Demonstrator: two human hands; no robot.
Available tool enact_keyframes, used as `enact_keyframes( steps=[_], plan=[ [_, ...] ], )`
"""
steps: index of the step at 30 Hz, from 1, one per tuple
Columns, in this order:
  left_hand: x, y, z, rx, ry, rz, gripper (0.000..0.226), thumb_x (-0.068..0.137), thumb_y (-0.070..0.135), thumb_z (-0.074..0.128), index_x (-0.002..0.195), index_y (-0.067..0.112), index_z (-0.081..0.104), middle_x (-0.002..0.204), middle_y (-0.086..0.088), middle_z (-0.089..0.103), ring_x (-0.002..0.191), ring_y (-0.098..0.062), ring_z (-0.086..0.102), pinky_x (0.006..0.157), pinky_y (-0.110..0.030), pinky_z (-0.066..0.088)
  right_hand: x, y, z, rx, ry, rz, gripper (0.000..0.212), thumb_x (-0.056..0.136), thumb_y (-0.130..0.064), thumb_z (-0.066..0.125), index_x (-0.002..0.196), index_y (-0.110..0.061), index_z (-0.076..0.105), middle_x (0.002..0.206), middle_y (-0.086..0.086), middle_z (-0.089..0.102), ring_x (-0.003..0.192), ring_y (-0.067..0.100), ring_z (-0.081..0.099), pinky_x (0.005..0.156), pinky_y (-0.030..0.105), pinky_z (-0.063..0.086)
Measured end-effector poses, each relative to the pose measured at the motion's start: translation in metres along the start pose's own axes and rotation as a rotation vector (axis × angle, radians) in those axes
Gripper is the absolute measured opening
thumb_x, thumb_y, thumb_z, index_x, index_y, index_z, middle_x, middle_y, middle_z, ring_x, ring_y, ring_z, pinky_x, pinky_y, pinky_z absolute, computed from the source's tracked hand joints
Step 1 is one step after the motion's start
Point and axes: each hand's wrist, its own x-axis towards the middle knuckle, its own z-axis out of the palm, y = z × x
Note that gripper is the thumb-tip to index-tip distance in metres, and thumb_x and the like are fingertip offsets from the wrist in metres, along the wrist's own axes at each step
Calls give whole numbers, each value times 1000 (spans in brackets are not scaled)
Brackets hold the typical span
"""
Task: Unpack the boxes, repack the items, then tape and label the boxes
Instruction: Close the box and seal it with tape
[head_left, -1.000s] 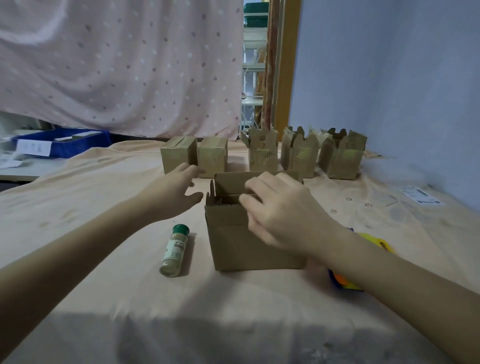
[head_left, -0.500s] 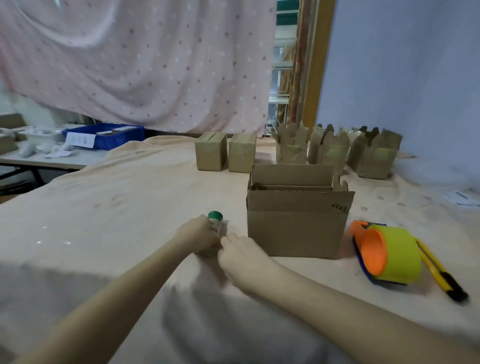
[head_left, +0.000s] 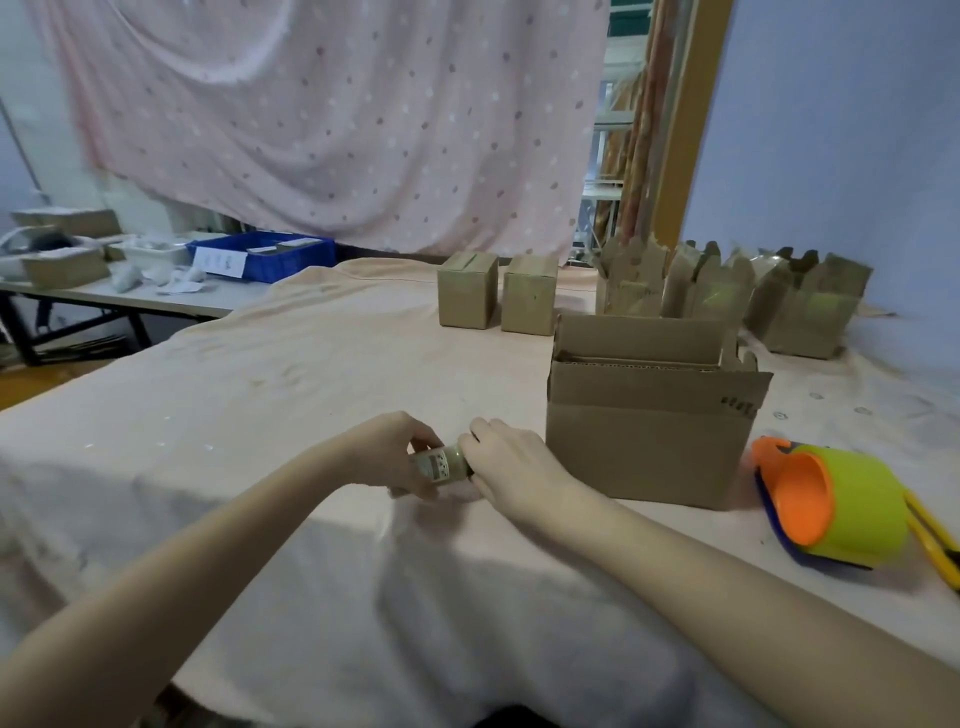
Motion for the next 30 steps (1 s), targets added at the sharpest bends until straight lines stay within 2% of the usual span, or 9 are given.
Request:
enact_keyframes(
  steps=[2,5,7,10,11,14,18,23,30],
  plan=[
    [-5,1,-8,38,-5,6,45,69,25,82,111,22,65,64,16,64,51,-4,53,66,-24,47,-1,-2,-7,8,18,-13,23,95,-11,46,118,-6,47,121,11,46,113,28,45,68,33,28],
    [-10,8,-21,106,28,29,48,70,25,80,115,22,62,78,0,71,44,-1,52,66,-28,51,0,-2,-25,-29,69,2,22,92,-8,50,114,-6,50,117,11,49,109,28,46,65,33,27],
    [-14,18,-35,136,74,44,49,72,25,80,117,22,60,87,2,68,55,-6,56,67,-29,52,0,0,-40,-46,131,-10,20,86,-7,58,105,-4,56,107,13,54,100,30,52,58,34,27],
    [-20,36,-58,169,172,79,52,73,23,80,120,22,58,94,9,58,83,-14,56,78,-28,48,-2,8,-71,-58,225,10,34,48,-6,86,69,-4,60,69,12,56,60,29,57,44,23,15],
    [-21,41,-66,163,204,93,50,72,23,80,118,22,58,98,8,59,88,-15,56,80,-27,48,-3,11,-81,-73,263,29,34,47,-8,86,69,-5,60,68,11,56,59,28,56,45,23,17],
    [-25,55,-87,217,282,123,39,73,31,79,107,29,60,99,10,63,84,-12,55,66,-14,43,-8,24,-106,-126,302,72,21,85,-20,62,103,-9,58,102,8,54,92,26,54,58,31,29],
    [-18,76,-106,314,390,153,43,68,48,77,106,39,61,95,12,63,85,-14,59,78,-38,51,-19,52,-132,-133,369,143,30,92,-31,53,118,-15,53,115,4,52,104,23,51,65,30,32],
    [0,111,-105,238,413,248,46,72,35,79,113,24,62,102,3,60,87,-18,57,80,-35,50,-42,97,-145,-107,346,302,37,94,-40,47,124,-19,53,113,2,56,104,20,52,67,28,33],
    [21,150,-88,266,443,359,47,75,33,75,119,23,61,97,6,54,85,-15,52,74,-32,48,-82,150,-131,-84,127,615,34,94,-37,45,119,-16,55,105,6,56,89,24,55,65,31,41]
  ],
)
